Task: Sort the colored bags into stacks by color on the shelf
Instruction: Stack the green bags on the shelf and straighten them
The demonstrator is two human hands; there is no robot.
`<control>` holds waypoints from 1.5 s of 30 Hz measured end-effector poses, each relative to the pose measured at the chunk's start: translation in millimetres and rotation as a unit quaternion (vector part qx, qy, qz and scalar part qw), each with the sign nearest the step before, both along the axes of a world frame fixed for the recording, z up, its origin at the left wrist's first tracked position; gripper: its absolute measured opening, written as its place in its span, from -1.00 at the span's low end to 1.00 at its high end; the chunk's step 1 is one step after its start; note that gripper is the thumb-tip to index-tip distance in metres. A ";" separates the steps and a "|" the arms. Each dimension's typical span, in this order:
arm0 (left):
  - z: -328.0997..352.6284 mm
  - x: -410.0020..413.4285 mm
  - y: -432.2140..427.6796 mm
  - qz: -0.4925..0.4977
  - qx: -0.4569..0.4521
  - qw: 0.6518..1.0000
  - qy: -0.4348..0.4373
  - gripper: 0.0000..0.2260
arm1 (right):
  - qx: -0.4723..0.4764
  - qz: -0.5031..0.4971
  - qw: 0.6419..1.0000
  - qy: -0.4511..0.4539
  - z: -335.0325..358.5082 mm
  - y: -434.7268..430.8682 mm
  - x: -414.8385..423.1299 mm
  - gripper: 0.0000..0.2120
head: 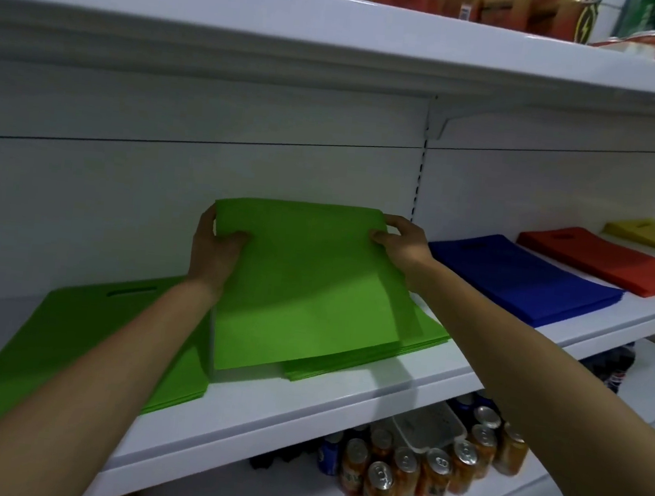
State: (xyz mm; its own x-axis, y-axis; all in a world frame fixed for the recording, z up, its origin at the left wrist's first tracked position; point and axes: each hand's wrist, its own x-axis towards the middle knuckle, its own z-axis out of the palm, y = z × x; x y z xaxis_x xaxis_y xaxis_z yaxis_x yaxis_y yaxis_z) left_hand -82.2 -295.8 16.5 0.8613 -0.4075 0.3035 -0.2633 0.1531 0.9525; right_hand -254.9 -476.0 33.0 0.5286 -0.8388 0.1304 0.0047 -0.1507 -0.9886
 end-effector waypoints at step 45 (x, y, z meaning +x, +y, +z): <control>-82.8 -12.6 -83.9 0.041 0.233 0.971 0.023 -0.67 | -0.134 -0.027 0.935 0.327 -86.7 -84.3 -0.1 -0.66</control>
